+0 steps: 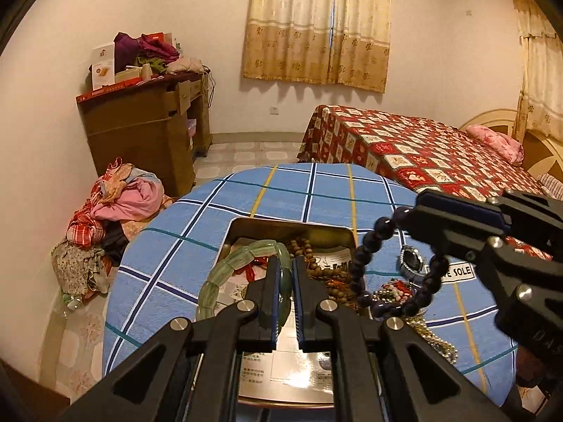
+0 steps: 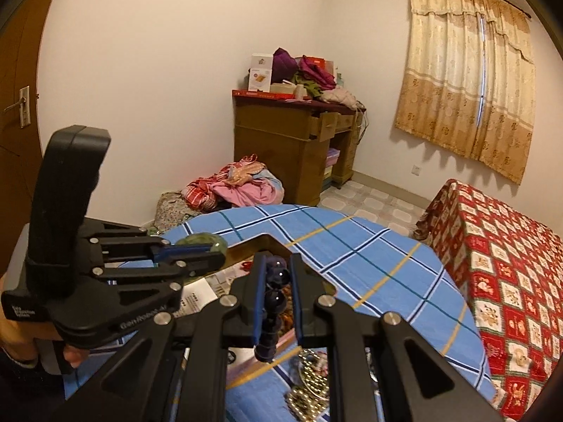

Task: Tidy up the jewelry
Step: 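Carry the bangle and bracelet into the tin and open both grippers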

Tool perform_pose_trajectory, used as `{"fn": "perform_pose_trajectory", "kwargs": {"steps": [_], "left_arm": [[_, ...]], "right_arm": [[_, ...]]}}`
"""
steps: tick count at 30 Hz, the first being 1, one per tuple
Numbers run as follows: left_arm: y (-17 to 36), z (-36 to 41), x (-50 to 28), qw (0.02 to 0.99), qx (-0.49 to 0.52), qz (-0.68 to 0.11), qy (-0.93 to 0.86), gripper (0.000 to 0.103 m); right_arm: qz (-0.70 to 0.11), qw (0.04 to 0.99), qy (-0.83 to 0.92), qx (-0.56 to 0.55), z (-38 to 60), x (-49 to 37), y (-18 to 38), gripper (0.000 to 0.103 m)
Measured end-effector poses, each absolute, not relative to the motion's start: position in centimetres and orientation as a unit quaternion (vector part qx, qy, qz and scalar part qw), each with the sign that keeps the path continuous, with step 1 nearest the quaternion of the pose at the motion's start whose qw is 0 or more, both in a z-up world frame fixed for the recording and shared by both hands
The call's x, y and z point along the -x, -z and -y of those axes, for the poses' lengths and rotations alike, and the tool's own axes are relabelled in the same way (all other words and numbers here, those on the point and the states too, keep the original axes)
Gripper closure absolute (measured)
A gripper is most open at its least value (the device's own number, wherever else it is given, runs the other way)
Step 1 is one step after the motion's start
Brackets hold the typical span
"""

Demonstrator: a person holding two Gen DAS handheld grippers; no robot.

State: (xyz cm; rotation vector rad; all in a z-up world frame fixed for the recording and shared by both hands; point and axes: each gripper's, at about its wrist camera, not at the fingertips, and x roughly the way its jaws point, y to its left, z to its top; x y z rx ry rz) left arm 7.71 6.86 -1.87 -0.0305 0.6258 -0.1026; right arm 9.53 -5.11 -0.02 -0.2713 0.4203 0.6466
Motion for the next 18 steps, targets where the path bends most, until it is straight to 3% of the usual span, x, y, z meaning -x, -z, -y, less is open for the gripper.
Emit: {"fn": "perform_pose_trajectory", "kwargs": {"steps": [18], "left_arm": [[3.6, -7.8, -9.1, 0.943, 0.021, -0.331, 0.036, 0.097]], "right_arm": [[-0.238, 0.906, -0.325, 0.131, 2.9, -10.8, 2.4, 0.088]]}}
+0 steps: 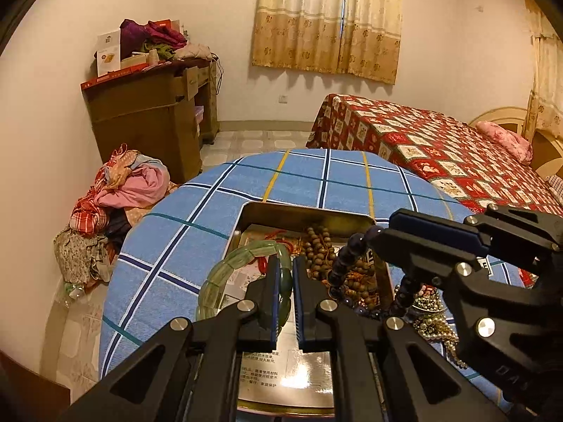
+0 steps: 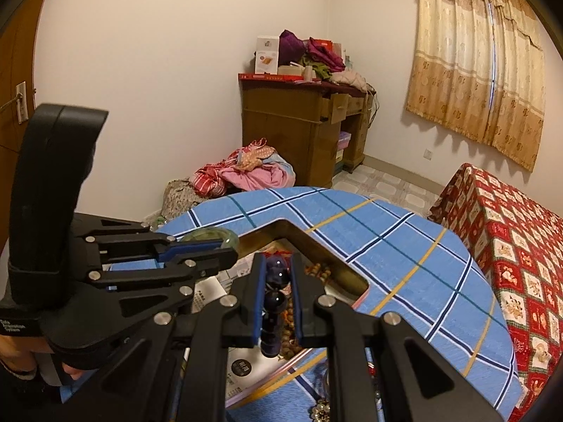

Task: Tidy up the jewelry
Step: 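Carry the bangle and bracelet into the tin and open both grippers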

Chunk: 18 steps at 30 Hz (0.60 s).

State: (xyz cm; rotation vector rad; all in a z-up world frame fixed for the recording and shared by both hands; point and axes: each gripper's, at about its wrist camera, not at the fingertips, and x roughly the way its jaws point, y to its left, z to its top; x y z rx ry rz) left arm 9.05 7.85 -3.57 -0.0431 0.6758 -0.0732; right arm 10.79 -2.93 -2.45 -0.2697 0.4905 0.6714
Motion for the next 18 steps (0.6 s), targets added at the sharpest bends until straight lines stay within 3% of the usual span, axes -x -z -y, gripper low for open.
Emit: {"fn": "perform_pose_trajectory", "kwargs": {"steps": [18], "left_arm": [[5.3, -8.2, -9.8, 0.938, 0.021, -0.345, 0.023, 0.096]], "right_arm": [[-0.269, 0.897, -0.328, 0.121, 2.1, -11.7, 4.6, 0.088]]}}
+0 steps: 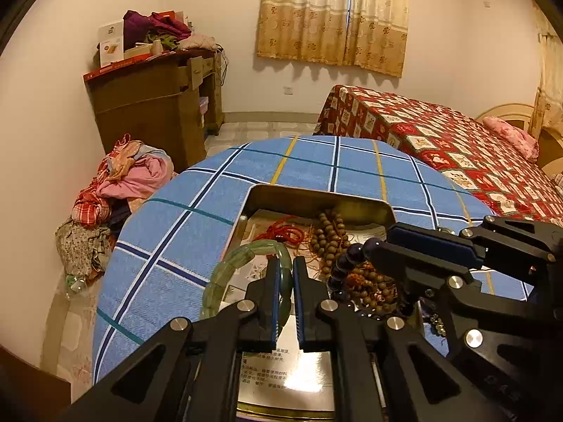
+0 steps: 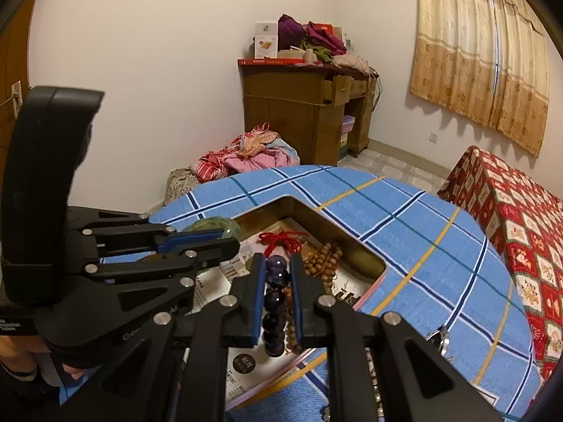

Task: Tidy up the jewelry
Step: 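Carry the bangle and bracelet into the tin and open both grippers, then close the right gripper on the silver wristwatch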

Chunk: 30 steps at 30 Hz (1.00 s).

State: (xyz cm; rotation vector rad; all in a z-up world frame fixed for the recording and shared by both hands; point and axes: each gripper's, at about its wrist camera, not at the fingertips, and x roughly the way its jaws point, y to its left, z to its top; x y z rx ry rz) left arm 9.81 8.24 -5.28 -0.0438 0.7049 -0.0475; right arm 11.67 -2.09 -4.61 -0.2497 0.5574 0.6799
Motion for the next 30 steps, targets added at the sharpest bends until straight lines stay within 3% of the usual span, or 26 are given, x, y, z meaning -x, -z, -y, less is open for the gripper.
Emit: {"fn": "perform_pose_trajectory", "kwargs": {"steps": [4, 5, 7, 9, 10, 16, 30], "left_arm": [[5.3, -8.1, -9.7, 0.939, 0.013, -0.344, 0.021, 0.094], [5.2, -8.0, -9.7, 0.939, 0.009, -0.344, 0.018, 0.086], [5.0, -8.1, -9.4, 0.942, 0.002, -0.337, 0.002, 0.068], [4.8, -8.3, -9.2, 0.945, 0.004, -0.328, -0.005, 0.041], [4.6, -8.4, -8.9, 0.947, 0.01, -0.321, -0.008, 0.039], [4.5, -7.7, -8.1, 0.949, 0.033, -0.314, -0.014, 0.038], [5.9, -3.0, -8.6, 0.943, -0.003, -0.331, -0.01, 0.038]], "right_arm": [[-0.269, 0.899, -0.324, 0.117, 2.0, -11.7, 4.9, 0.087], [-0.268, 0.9, -0.325, 0.113, 2.2, -11.7, 4.8, 0.087], [-0.268, 0.903, -0.319, 0.105, 2.8, -11.7, 4.6, 0.068], [-0.265, 0.906, -0.314, 0.097, 3.6, -11.5, 4.4, 0.06], [-0.265, 0.907, -0.313, 0.093, 4.1, -11.4, 4.3, 0.054], [-0.26, 0.926, -0.257, 0.092, 8.0, -11.4, 4.4, 0.041], [-0.338, 0.925, -0.163, 0.065, 13.9, -17.0, 7.6, 0.041]]}}
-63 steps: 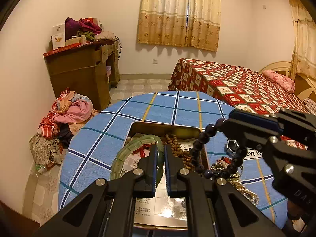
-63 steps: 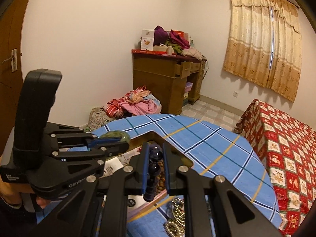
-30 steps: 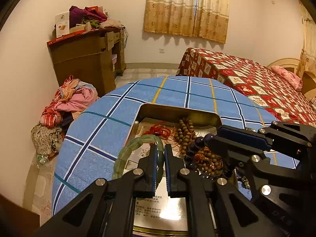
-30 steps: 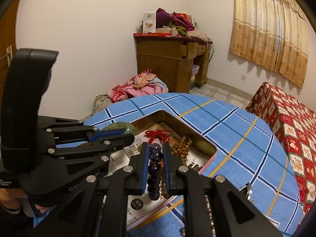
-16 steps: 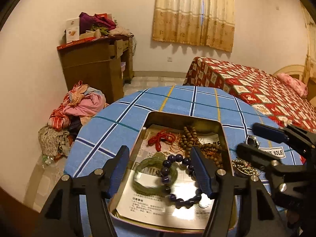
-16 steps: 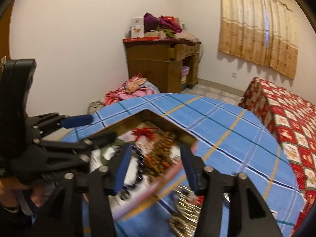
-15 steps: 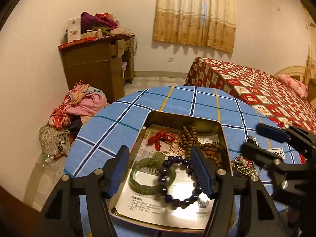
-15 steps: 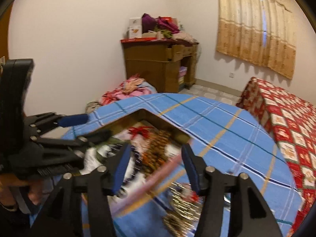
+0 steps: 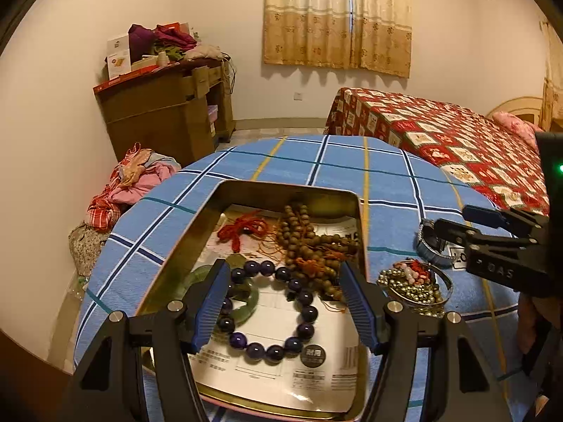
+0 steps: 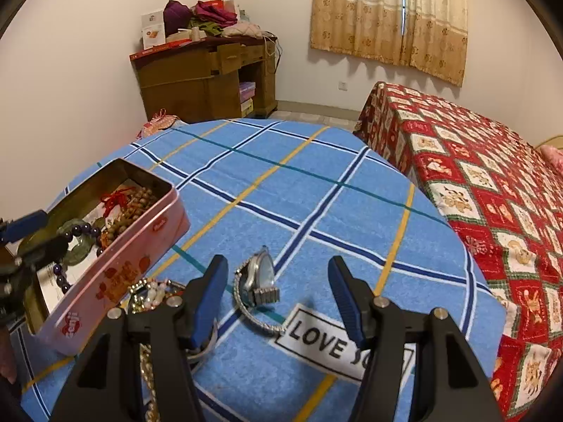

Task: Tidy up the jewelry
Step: 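Close the right gripper on the silver wristwatch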

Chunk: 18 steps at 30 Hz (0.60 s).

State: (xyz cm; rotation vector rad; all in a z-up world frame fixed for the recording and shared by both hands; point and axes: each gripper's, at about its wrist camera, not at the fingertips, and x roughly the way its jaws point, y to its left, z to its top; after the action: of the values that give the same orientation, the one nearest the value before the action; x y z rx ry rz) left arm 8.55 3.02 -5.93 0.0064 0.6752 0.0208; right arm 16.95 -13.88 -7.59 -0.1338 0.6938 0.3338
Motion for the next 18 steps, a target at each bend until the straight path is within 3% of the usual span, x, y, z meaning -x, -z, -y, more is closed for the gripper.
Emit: {"fn": "perform_pose_trajectory", "kwargs": {"steps": [3, 6, 9, 18], "left_arm": [[5.8, -2.7, -8.4, 0.944, -0.009, -0.33, -0.006, 0.038], [5.4, -2.4, -8.2, 0.946, -0.013, -0.324, -0.002, 0.038], [5.1, -1.8, -8.0, 0.948, -0.016, -0.319, 0.005, 0.038], [5.1, 0.7, -7.0, 0.95, -0.025, -0.311, 0.029, 0.038]], "right_arm": [[-0.356, 0.916, -0.169, 0.069, 13.4, -17.8, 8.3, 0.042], [-0.394, 0.9, -0.177, 0.062, 13.3, -19.0, 9.4, 0.066], [-0.397, 0.897, -0.188, 0.054, 13.6, -18.9, 9.4, 0.081], [-0.365, 0.912, -0.179, 0.057, 15.7, -14.9, 8.3, 0.083]]}}
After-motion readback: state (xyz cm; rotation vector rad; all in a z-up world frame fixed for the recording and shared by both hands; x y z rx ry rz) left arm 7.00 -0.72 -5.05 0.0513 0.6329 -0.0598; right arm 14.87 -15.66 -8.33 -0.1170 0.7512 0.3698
